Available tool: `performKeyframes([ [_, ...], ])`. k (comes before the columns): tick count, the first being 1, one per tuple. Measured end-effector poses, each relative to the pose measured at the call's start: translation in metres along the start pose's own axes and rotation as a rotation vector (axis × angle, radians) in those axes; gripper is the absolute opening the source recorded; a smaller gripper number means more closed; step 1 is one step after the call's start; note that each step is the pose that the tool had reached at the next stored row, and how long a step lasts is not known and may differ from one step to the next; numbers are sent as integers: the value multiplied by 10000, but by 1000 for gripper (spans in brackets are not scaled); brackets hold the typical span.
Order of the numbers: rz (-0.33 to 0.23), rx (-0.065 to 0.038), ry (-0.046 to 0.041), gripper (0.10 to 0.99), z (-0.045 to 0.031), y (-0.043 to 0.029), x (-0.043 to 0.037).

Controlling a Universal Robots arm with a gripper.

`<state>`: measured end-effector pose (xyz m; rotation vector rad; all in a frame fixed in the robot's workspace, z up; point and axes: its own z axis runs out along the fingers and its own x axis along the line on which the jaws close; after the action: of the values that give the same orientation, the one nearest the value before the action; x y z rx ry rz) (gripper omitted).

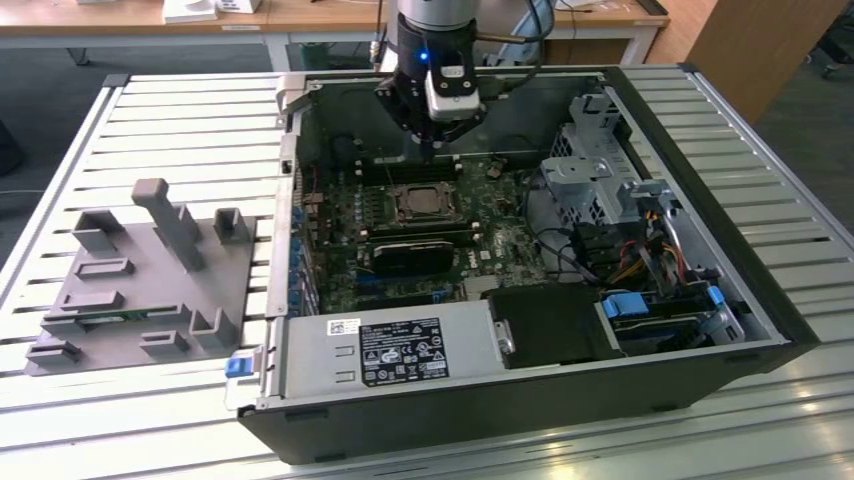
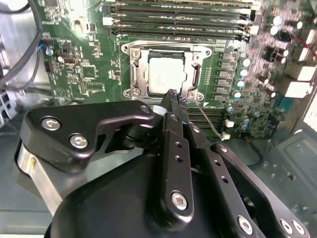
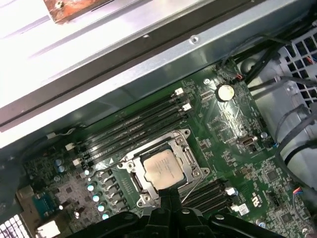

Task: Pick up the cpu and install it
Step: 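Install the first cpu locking lever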

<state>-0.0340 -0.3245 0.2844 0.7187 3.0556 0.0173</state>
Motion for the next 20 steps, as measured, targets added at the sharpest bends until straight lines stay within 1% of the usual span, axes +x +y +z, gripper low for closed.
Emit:
performKeyframes([
  [5, -915, -3, 11, 106, 5, 0, 0],
  [6, -1275, -3, 16, 106, 5, 0, 0],
  [11, -2128, -3, 25, 106, 6, 0, 0],
  [13, -2355, -3, 28, 106, 6, 0, 0],
  [20, -2849, -3, 34, 106, 6, 0, 0],
])
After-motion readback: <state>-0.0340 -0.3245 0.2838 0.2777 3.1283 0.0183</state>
